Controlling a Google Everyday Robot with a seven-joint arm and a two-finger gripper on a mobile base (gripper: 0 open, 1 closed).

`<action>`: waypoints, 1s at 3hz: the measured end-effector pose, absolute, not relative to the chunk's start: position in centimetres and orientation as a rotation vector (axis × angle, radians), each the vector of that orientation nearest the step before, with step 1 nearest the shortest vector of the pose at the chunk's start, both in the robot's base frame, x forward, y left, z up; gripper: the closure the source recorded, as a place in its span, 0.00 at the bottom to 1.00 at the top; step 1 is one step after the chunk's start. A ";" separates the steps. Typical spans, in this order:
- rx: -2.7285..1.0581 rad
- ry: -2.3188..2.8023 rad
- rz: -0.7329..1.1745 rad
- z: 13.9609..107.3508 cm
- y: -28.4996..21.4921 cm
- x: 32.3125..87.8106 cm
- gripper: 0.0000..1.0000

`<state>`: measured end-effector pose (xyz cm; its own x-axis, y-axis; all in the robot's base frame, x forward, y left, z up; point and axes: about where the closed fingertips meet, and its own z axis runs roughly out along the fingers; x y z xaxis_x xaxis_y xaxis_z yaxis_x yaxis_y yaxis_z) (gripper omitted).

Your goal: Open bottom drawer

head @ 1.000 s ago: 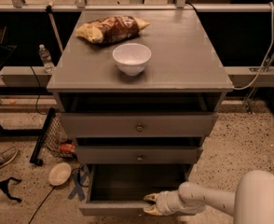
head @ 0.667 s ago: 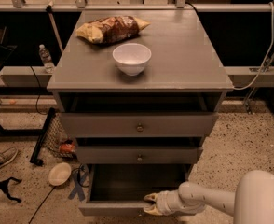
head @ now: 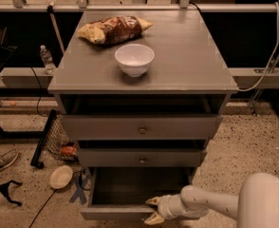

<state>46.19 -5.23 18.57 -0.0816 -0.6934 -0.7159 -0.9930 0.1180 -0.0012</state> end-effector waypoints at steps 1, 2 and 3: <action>-1.633 1.836 0.691 18.5 -5.1 46.1 0.00; -1.638 1.830 0.678 18.9 -5.1 46.1 0.00; -1.632 1.828 0.609 20.5 -6.6 46.6 0.00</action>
Offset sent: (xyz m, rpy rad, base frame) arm 0.0009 -0.0029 0.0115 -0.0148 -0.0302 0.0011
